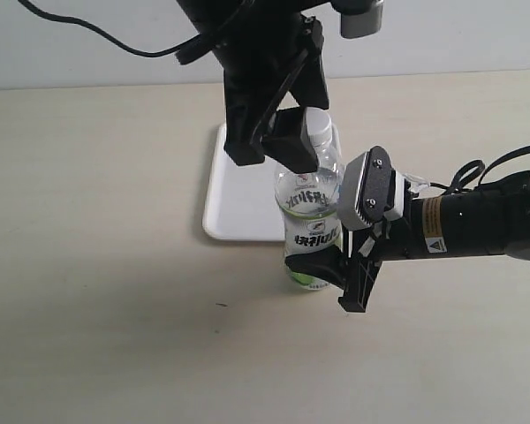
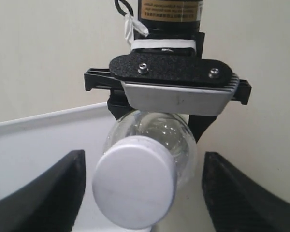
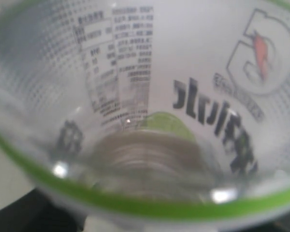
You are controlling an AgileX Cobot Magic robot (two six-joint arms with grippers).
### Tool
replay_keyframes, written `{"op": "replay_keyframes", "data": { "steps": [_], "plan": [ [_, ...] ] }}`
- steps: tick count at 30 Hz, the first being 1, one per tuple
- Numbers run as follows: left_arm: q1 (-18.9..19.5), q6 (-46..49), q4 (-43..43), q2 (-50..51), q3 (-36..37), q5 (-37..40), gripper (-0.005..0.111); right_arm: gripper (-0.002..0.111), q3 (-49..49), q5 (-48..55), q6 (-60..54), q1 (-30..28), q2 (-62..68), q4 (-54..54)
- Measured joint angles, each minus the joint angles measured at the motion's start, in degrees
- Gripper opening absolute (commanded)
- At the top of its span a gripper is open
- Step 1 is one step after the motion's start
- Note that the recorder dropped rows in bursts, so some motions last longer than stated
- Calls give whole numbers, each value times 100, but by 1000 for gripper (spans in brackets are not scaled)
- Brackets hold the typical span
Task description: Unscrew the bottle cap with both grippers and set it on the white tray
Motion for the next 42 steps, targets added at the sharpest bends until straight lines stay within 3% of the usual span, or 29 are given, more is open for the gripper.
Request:
{"op": "replay_keyframes", "data": {
  "steps": [6,17,23,42],
  "plan": [
    [-10,-116,23,14,0,-34,62,0,0,0,0,0,0,5],
    [-10,-204,141,14,-14,65,0,0,0,0,-66,0,-4,5],
    [-10,-549,177,14,-22,75,0,0,0,11,-71,0,-4,28],
    [-10,-4640,239,14,-22,40,0,0,0,109,123,22,-26,108]
  ]
}}
